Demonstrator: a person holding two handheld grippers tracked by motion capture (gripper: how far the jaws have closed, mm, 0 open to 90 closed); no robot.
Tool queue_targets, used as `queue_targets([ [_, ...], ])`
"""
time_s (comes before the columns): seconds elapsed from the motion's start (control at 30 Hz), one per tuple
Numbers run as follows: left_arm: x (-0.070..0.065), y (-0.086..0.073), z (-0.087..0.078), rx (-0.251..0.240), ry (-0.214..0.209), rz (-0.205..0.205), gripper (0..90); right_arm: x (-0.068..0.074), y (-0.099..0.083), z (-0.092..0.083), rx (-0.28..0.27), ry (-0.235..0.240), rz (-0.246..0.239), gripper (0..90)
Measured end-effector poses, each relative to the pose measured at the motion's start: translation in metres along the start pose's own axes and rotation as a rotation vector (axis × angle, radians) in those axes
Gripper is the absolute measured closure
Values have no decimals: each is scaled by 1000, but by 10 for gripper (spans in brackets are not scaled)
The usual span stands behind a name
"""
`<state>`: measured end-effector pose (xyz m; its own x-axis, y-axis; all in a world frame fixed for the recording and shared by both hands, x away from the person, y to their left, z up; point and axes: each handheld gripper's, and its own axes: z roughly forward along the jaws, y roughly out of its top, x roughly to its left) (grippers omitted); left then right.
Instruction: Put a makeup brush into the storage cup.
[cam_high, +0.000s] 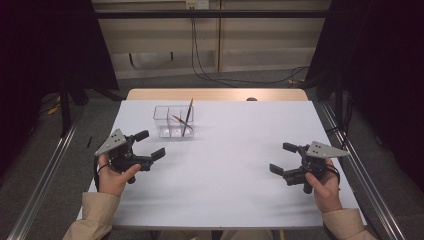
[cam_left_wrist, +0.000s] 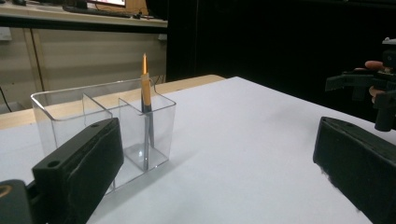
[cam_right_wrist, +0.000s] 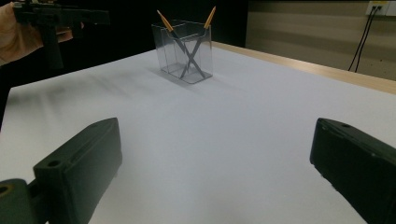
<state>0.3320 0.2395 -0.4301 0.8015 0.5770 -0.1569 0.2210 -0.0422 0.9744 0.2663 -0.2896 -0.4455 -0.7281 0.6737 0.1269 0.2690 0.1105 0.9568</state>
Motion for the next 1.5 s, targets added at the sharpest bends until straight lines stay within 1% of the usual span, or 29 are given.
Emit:
queue_targets([
  [0.33,-1,-3,-6,0,6,6,15,0,0,0,1,-1,-5,17],
  [0.37,-2,-3,-7,2,8,1,15,0,0,0,0,0,-3,17],
  [0.43,-2,-4,-8,4,8,8,14,0,0,0,0,-3,-2,17],
  [0.57,-2,-6,-11,12,7,7,14,0,0,0,-2,-2,-2,17],
  [0.63,-2,-7,-12,10,6,-1,12,0,0,0,-2,-4,-3,17],
  [0.93,-3,-8,-18,5,12,6,11,0,0,0,-1,-3,-1,17],
  [1.1,-5,-8,-19,4,14,1,12,0,1,0,-2,-3,-3,17],
  [1.27,-6,-9,-21,3,14,6,10,1,1,0,-1,-1,-3,17],
  [1.33,-6,-10,-23,4,14,1,10,1,1,0,-2,2,-3,17],
  [1.5,-7,-9,-26,-2,18,9,10,1,1,1,-1,1,-6,17],
])
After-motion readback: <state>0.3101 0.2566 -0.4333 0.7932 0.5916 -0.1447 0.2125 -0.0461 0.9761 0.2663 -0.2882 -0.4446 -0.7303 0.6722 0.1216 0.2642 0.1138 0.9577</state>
